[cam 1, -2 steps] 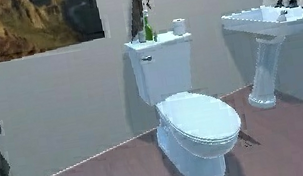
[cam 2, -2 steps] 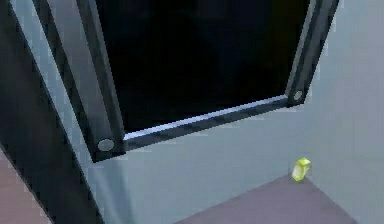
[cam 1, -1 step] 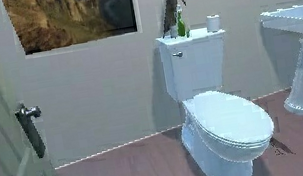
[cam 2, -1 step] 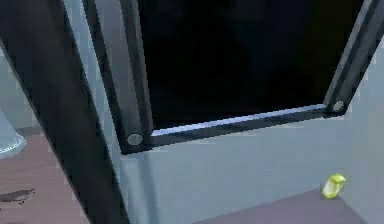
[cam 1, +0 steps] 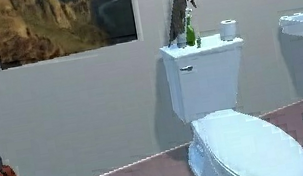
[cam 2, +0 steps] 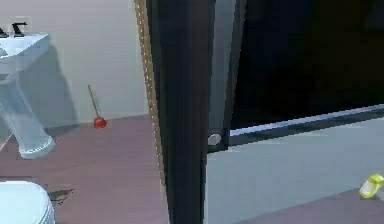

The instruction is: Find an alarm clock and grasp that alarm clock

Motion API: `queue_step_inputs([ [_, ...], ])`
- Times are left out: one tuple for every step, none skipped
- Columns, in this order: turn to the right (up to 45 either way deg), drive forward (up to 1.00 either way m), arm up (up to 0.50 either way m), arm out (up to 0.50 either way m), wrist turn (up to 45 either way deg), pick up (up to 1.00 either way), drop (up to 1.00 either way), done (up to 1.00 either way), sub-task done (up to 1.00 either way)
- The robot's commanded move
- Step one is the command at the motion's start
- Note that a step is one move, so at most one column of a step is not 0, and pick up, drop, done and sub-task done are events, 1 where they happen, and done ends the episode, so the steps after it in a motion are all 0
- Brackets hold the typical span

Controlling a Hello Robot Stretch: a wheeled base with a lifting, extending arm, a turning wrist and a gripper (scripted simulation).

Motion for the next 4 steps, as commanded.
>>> queue_step_inputs([
  [27.0, 0.0, 0.0, 0.0, 0.0, 0.0, 0.0, 0.0, 0.0],
  [0.0, 0.4, 0.0, 0.0, 0.0, 0.0, 0.0, 0.0, 0.0],
  [45.0, 0.0, 0.0, 0.0, 0.0, 0.0, 0.0, 0.0, 0.0],
  [9.0, 0.0, 0.0, 0.0, 0.0, 0.0, 0.0, 0.0, 0.0],
])
